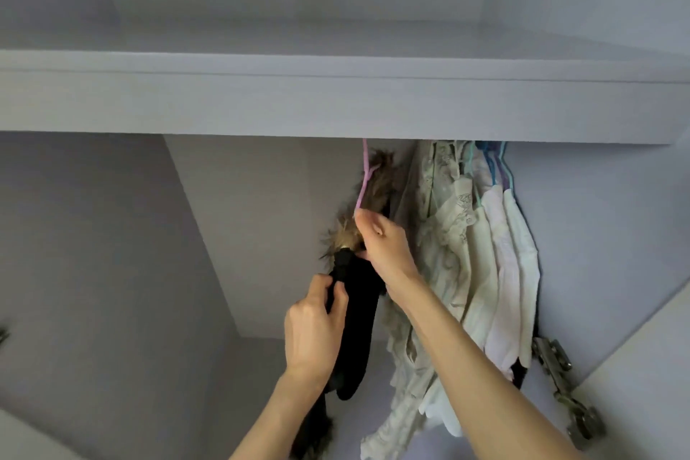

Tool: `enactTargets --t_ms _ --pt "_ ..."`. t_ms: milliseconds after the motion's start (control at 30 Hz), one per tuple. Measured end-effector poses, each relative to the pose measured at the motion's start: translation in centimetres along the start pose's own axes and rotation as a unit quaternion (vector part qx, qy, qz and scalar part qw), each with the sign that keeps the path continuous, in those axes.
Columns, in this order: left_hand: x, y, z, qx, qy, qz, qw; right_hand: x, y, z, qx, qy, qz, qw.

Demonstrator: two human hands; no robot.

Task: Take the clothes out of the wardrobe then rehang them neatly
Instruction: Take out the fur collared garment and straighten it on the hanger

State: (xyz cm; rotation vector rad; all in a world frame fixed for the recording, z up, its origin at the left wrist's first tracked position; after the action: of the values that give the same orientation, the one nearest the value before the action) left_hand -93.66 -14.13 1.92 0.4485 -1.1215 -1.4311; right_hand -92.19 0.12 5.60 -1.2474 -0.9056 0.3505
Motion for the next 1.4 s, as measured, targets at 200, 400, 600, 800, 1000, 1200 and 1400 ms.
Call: enactTargets --t_ms 200,400,600,800,1000,1200,1400 --pt "2.0 -2.4 -1.3 0.020 -0.052 0.083 0.995 -3.6 0.3 0.7 -0.047 0.000 -0.145 0.988" --pt "4.1 -3.4 -3.4 -0.060 -0.119 0.133 0.982 -5.7 2.8 -1.2 -0.035 -0.095 -0.240 0.966" --pt "11.3 -7.4 1.1 -0.053 0.024 0.160 0.985 -5.1 0.1 -1.7 0.073 -0.117 -0.380 0.915" --pt "14.1 -9.9 4.1 -0.071 -0.013 0.221 0.973 -4.5 -0.3 -2.3 0.243 0.023 -0.364 0.899" --pt "15.5 -12.3 2.2 0.034 -0.072 0.168 0.983 -5.4 0.2 -3.2 0.287 0.046 -0.330 0.898" --pt "18.2 -11.8 -2.3 0.024 -0.010 0.166 0.986 -8.9 -0.2 -4.6 0.370 0.032 -0.311 0.875" --pt "23.1 -10.4 -6.8 0.042 0.089 0.215 0.971 -14.4 -1.3 -6.5 0.465 -0.005 -0.238 0.852"
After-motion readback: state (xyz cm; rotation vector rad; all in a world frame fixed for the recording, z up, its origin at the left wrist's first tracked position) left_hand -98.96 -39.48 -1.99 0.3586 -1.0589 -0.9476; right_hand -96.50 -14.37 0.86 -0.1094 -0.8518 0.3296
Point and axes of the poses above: each hand's wrist, its own z-axis towards the middle knuckle, its own x-axis out of the back of the hand, y = z × x, the point moved 7 cm from there along z, towards the middle knuckle, and after that the axes turned 14 degrees about -z, right-handed, at the moved point
